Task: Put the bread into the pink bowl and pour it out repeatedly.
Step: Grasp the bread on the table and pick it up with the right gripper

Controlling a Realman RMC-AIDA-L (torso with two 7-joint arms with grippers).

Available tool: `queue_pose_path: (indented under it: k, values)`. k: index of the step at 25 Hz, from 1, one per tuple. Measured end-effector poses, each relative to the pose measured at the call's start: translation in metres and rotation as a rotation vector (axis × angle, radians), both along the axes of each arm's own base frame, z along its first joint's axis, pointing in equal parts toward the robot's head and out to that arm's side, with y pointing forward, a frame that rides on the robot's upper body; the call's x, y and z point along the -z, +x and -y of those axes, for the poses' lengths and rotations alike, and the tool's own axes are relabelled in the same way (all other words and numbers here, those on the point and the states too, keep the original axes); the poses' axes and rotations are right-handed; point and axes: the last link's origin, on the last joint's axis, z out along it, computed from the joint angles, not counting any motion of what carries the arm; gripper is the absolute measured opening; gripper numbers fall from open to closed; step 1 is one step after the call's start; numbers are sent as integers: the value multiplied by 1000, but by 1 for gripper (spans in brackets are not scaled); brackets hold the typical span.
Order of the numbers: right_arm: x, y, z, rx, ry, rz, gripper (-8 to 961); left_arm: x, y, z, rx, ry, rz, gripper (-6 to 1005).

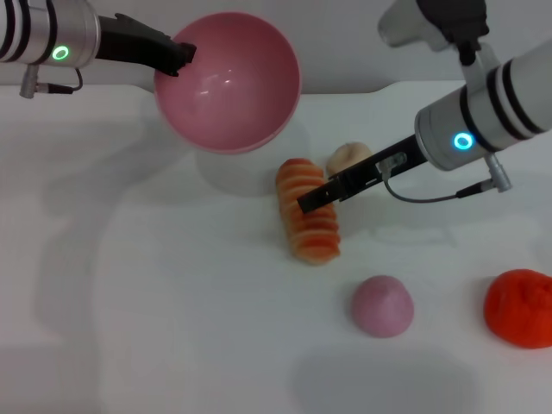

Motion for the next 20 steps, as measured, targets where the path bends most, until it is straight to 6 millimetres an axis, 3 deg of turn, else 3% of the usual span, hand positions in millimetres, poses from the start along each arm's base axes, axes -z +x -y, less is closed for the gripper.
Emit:
queue_pose_path:
  k: [20]
  values:
    - [29, 30, 1, 72, 36, 7, 583, 13, 2, 5, 40, -25, -19, 44]
